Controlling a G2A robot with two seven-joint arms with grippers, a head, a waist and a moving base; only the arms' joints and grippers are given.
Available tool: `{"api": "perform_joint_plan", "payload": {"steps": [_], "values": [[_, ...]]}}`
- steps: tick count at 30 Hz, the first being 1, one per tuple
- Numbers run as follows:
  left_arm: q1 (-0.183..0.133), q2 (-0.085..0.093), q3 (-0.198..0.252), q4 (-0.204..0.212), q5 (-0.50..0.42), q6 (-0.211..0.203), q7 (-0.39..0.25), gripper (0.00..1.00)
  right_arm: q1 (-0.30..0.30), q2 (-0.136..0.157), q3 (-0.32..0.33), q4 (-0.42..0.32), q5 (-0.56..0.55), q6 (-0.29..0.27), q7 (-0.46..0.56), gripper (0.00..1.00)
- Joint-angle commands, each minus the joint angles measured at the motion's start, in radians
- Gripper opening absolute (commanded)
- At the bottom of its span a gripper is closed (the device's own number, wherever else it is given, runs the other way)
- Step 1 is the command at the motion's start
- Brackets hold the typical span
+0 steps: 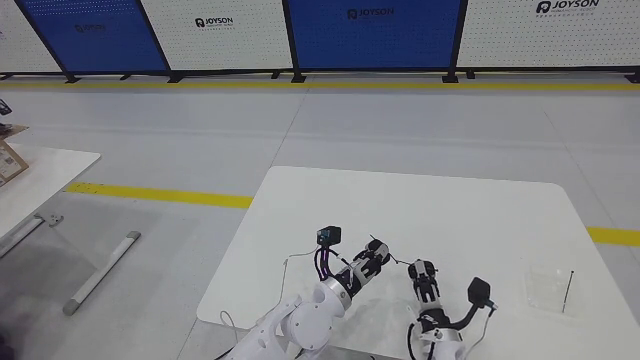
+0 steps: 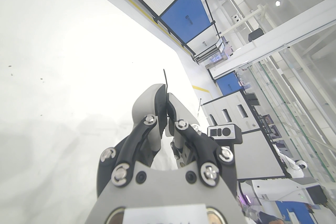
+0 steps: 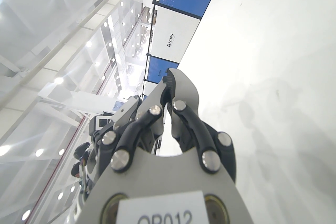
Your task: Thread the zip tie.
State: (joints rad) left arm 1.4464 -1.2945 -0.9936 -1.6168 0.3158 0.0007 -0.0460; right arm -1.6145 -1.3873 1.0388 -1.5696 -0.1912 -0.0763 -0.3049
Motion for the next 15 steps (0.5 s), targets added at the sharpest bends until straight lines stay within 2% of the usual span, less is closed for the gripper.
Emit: {"api": "perform_joint_plan", "payload": {"steps": [1,15], "values": [[0.000,0.000,0.000,0.000,0.000,0.000,0.000,0.00,-0.003,0.000,0.003,-0.001,-0.001,0.000,0.004,0.00],[0.000,0.000,0.000,0.000,0.000,0.000,0.000,0.00,-0.013,-0.004,0.026,-0.010,0.012,-0.011,0.042,0.00]]}}
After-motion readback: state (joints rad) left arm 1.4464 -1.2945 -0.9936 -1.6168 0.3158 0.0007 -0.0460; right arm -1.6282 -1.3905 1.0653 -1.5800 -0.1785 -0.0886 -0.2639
